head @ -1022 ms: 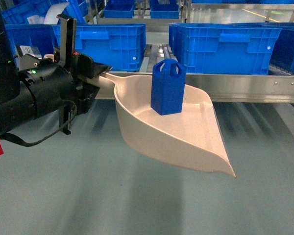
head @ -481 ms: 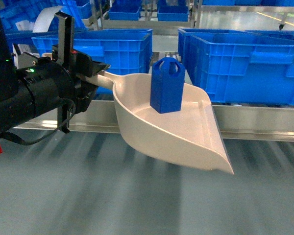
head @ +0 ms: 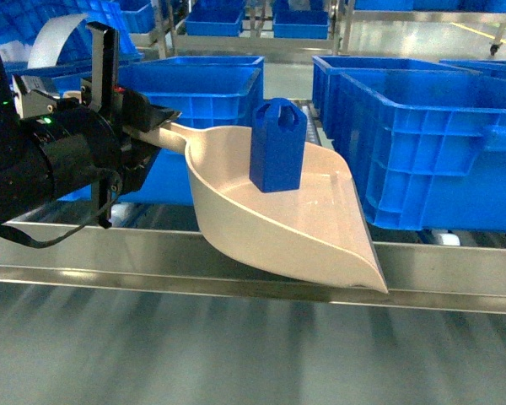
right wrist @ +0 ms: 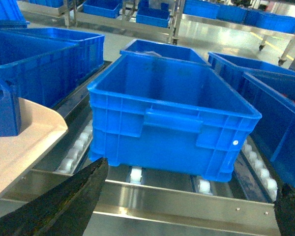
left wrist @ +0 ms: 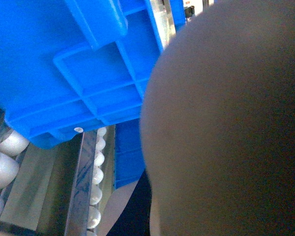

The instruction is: Place part in tray to right shelf

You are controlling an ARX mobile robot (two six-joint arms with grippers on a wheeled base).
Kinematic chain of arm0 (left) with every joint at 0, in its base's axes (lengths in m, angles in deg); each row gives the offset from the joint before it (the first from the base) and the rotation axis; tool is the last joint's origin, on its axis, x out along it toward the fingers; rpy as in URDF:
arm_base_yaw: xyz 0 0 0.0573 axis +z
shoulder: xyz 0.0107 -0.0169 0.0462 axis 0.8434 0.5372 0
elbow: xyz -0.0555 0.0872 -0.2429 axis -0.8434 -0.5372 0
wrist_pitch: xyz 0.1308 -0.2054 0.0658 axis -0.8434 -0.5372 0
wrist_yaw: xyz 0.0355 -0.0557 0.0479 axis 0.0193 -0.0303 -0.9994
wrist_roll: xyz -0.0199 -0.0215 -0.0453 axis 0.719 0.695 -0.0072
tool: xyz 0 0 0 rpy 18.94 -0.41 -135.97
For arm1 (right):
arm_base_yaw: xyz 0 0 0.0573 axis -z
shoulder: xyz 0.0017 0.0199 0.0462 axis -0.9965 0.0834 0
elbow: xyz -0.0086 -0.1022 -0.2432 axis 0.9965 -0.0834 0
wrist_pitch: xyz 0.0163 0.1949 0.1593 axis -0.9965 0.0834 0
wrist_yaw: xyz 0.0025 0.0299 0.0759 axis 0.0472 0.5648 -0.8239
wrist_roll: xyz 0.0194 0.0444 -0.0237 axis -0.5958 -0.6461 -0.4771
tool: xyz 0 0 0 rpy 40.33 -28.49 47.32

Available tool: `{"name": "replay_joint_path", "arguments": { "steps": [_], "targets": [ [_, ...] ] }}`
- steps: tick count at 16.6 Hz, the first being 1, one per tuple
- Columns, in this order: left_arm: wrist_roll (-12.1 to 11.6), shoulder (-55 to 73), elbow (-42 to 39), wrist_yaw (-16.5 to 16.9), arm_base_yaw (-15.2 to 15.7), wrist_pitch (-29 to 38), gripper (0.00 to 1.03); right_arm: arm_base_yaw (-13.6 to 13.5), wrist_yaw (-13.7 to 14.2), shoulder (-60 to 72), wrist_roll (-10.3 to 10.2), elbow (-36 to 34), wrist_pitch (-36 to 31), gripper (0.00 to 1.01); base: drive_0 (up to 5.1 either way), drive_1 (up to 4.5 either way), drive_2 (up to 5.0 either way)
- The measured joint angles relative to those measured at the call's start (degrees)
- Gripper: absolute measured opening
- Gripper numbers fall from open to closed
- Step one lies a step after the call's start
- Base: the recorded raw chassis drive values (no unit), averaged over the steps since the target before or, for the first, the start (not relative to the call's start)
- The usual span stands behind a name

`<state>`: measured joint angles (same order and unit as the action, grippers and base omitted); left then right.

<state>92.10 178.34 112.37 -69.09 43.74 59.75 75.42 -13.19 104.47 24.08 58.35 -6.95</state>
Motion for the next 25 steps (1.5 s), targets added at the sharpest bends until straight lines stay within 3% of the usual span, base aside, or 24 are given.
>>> {"name": "replay_joint_path", "arguments": {
  "steps": [4, 25],
  "targets": [
    [0.02, 0.00, 0.00, 0.00, -0.07, 0.15, 0.15, 0.00, 0.00, -0.33, 0.00, 0.00, -0.02, 0.98, -0.1, 4.10, -4.4],
    [0.02, 0.00, 0.00, 0.09, -0.09, 0.09, 0.15, 0.00, 0.00, -0.33, 0.00, 0.00, -0.02, 0.98, 0.0, 0.00, 0.0]
  ]
}}
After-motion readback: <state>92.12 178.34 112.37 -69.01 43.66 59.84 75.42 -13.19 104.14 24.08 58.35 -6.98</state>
